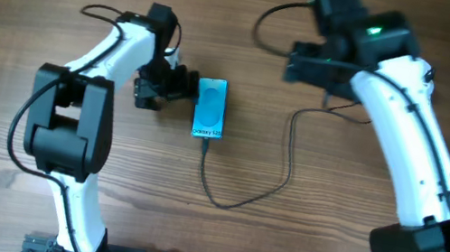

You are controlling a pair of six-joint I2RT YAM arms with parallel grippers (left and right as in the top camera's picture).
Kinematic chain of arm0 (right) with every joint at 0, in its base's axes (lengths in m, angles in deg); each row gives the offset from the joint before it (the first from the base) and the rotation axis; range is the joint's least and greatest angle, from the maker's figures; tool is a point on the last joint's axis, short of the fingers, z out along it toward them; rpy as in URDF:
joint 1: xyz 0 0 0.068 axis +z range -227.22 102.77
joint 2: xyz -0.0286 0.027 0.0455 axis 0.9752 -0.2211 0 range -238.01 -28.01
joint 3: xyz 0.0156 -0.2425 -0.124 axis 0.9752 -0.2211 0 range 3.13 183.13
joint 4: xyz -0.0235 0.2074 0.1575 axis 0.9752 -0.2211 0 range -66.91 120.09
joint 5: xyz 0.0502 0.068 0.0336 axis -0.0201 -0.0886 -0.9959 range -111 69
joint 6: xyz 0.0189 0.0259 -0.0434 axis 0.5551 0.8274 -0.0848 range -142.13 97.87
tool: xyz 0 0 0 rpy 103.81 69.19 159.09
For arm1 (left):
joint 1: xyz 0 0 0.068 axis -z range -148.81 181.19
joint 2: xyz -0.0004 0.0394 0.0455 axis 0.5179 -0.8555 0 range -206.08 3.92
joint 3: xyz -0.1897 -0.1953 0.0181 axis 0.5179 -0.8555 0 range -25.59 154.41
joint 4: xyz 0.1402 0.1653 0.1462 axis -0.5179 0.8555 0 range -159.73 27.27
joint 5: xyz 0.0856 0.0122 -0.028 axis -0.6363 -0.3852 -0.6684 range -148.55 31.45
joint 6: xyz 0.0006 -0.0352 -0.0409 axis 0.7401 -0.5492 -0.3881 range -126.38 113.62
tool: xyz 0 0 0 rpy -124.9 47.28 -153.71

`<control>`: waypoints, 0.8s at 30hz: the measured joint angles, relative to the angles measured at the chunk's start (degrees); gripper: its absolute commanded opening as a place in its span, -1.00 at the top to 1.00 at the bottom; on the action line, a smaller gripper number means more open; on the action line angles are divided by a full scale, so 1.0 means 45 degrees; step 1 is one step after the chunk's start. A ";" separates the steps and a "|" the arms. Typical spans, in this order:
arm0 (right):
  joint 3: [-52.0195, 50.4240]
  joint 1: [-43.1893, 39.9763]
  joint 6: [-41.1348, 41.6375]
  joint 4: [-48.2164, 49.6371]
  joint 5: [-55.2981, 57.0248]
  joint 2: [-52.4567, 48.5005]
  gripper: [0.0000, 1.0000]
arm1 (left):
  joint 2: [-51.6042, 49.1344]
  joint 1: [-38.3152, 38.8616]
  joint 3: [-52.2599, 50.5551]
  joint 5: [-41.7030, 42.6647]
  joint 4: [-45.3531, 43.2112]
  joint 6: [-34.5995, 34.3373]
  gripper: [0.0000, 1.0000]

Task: Plug charger to phone and switch on socket
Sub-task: 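Lift both grippers up and away from the phone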

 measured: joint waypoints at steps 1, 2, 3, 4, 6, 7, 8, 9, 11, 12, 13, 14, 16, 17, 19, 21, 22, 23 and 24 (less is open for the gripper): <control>0.0000 -0.0505 0.0005 0.0000 0.0151 0.0000 -0.99 | 0.0243 -0.0151 0.0131 -0.0180 0.0223 -0.0282 -1.00; 0.0000 -0.0923 0.0005 0.0005 0.0219 0.0000 -1.00 | 0.0539 -0.0277 0.0243 -0.0335 0.0306 -0.0515 -1.00; 0.0000 -0.1477 0.0005 0.0010 0.0321 0.0000 -0.99 | 0.0923 -0.0408 0.0364 -0.0466 0.0359 -0.0733 -0.99; 0.0000 -0.2016 0.0000 0.0034 0.0418 0.0000 -1.00 | 0.1656 -0.0631 0.0505 -0.0704 0.0355 -0.1088 -1.00; 0.0000 -0.3050 0.0000 0.0219 0.0529 0.0000 -0.99 | 0.2754 -0.0913 0.0665 -0.0971 0.0374 -0.1486 -1.00; 0.0000 -0.3585 0.0000 0.0384 0.0573 0.0000 -0.80 | 0.3449 -0.1078 0.0753 -0.1088 0.0379 -0.1661 -1.00; 0.0000 -0.3983 -0.0010 0.0544 0.0588 0.0000 -0.72 | 0.4070 -0.1258 0.0826 -0.1185 0.0374 -0.1792 -1.00; 0.0000 -0.4337 -0.0083 0.0709 0.0627 0.0000 -0.72 | 0.4498 -0.1375 0.0894 -0.1243 0.0384 -0.1889 -1.00; 0.0000 -0.5275 -0.0330 0.1161 0.0675 0.0000 -0.89 | 0.5309 -0.1647 0.1020 -0.1375 0.0393 -0.1982 -0.99; 0.0000 -0.5663 -0.0437 0.1345 0.0695 0.0000 -1.00 | 0.5542 -0.1744 0.1044 -0.1394 0.0408 -0.2016 -1.00; 0.0000 -0.5935 -0.0452 0.1467 0.0709 0.0000 -0.99 | 0.5649 -0.1783 0.1049 -0.1428 0.0432 -0.2025 -1.00; 0.0000 -0.6300 -0.0568 0.1695 0.0719 0.0000 -0.99 | 0.5693 -0.1821 0.1054 -0.1462 0.0442 -0.2030 -1.00; 0.0000 -0.6887 -0.0583 0.2118 0.0724 0.0000 -0.99 | 0.5649 -0.1836 0.1049 -0.1477 0.0447 -0.2064 -1.00; 0.0000 -0.7203 -0.0583 0.2385 0.0724 0.0000 -1.00 | 0.5605 -0.1831 0.1049 -0.1477 0.0452 -0.2064 -1.00; 0.0000 -0.7655 -0.0588 0.2715 0.0719 0.0000 -0.99 | 0.5561 -0.1831 0.1049 -0.1501 0.0476 -0.2069 -1.00; 0.0000 -0.8179 -0.0631 0.3026 0.0724 -0.0010 -0.99 | 0.5557 -0.1831 0.1049 -0.1515 0.0481 -0.2069 -1.00; 0.0000 -0.8344 -0.0646 0.3079 0.0724 -0.0029 -0.99 | 0.5557 -0.1831 0.1049 -0.1515 0.0481 -0.2069 -1.00; 0.0005 -0.8490 -0.0675 0.3109 0.0733 -0.0053 -0.99 | 0.5557 -0.1831 0.1049 -0.1515 0.0481 -0.2069 -1.00; 0.0019 -0.8675 -0.0680 0.3128 0.0767 -0.0131 -0.99 | 0.5557 -0.1831 0.1049 -0.1515 0.0481 -0.2069 -1.00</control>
